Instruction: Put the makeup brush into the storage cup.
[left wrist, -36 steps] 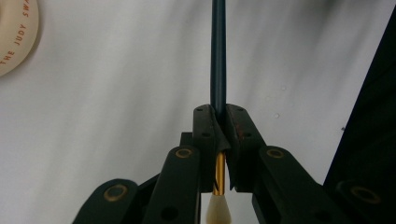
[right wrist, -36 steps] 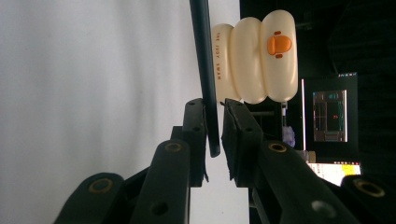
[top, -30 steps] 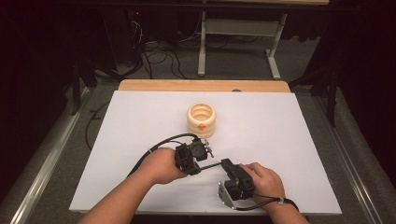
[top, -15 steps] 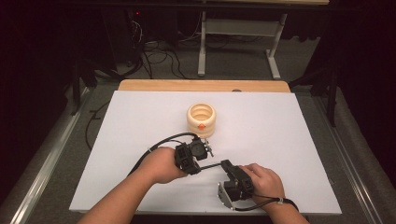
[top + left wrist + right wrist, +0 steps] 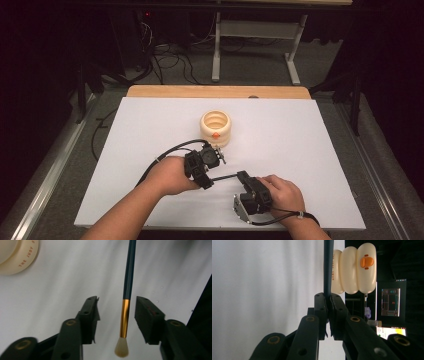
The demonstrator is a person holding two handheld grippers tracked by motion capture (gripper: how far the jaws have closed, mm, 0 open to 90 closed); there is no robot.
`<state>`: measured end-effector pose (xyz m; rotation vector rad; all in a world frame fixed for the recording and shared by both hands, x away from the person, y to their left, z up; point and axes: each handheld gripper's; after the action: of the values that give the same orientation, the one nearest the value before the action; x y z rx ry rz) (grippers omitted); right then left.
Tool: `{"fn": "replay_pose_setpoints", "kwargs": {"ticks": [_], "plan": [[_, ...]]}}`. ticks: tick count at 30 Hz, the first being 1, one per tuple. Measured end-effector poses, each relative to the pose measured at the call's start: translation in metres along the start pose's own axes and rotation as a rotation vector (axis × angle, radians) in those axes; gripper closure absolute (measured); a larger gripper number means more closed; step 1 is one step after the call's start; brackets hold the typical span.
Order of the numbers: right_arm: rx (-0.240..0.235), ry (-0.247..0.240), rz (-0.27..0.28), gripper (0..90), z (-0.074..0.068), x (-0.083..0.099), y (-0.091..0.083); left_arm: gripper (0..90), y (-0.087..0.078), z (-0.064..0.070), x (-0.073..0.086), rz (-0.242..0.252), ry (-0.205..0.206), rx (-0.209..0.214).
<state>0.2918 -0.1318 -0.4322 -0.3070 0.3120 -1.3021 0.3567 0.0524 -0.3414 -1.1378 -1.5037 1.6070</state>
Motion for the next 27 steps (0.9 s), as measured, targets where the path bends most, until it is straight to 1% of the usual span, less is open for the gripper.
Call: {"fn": "replay_pose_setpoints", "kwargs": {"ticks": [2, 4, 7, 10, 11, 12, 13, 14, 15, 16, 17, 20, 22, 27], "plan": [[-0.001, 0.007, -0.005, 88.0, 0.0, 0.0, 0.0, 44.6, 0.0, 0.0, 0.0, -0.001, -0.001, -0.011], [-0.002, 0.003, -0.005, 88.0, 0.0, 0.001, 0.0, 41.3, 0.001, 0.0, 0.001, -0.002, -0.001, -0.021], [-0.002, 0.004, -0.005, 88.0, 0.0, 0.001, 0.001, 36.0, 0.002, 0.0, 0.001, -0.01, 0.005, -0.02], [-0.005, 0.008, -0.007, 88.0, 0.001, 0.002, 0.001, 28.6, 0.001, 0.001, 0.001, -0.003, 0.01, -0.028], [-0.003, 0.001, -0.008, 88.0, 0.001, 0.002, 0.001, 26.1, 0.001, 0.001, 0.002, 0.0, 0.012, -0.028], [-0.007, 0.019, -0.015, 88.0, 0.0, 0.002, 0.0, 23.6, 0.001, 0.0, 0.002, 0.0, 0.013, -0.027], [-0.008, 0.018, -0.015, 88.0, 0.0, 0.002, 0.001, 21.0, 0.002, 0.0, 0.002, -0.001, 0.011, -0.029], [-0.008, 0.022, -0.016, 88.0, 0.0, 0.002, 0.001, 17.7, 0.003, 0.0, 0.002, -0.007, 0.009, -0.046], [-0.01, 0.018, -0.018, 88.0, 0.0, 0.003, 0.001, 13.4, 0.003, 0.0, 0.003, -0.011, 0.012, -0.052], [-0.011, 0.018, -0.018, 88.0, 0.0, 0.003, 0.001, 11.8, 0.004, 0.0, 0.003, -0.015, 0.009, -0.057], [-0.009, 0.005, -0.014, 88.0, 0.001, 0.003, 0.002, 9.7, 0.004, 0.0, 0.003, -0.015, 0.004, -0.061], [-0.009, 0.006, -0.018, 88.0, 0.001, 0.004, 0.002, 7.5, 0.004, -0.001, 0.004, -0.015, 0.003, -0.062], [-0.014, 0.022, -0.023, 88.0, 0.0, 0.004, 0.002, 6.8, 0.004, -0.001, 0.005, -0.016, 0.0, -0.067], [-0.013, 0.01, -0.032, 88.0, 0.002, 0.006, 0.003, 5.3, 0.004, -0.005, 0.012, -0.02, -0.01, -0.074]]}}
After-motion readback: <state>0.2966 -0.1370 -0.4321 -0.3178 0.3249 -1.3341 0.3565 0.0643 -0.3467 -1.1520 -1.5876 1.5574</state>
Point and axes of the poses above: each handheld gripper's, and its own axes: y roughly forward along the jaws, x roughly out of its underside, z roughly to its right, and after that the axes turned 7 degrees about -z, right-handed
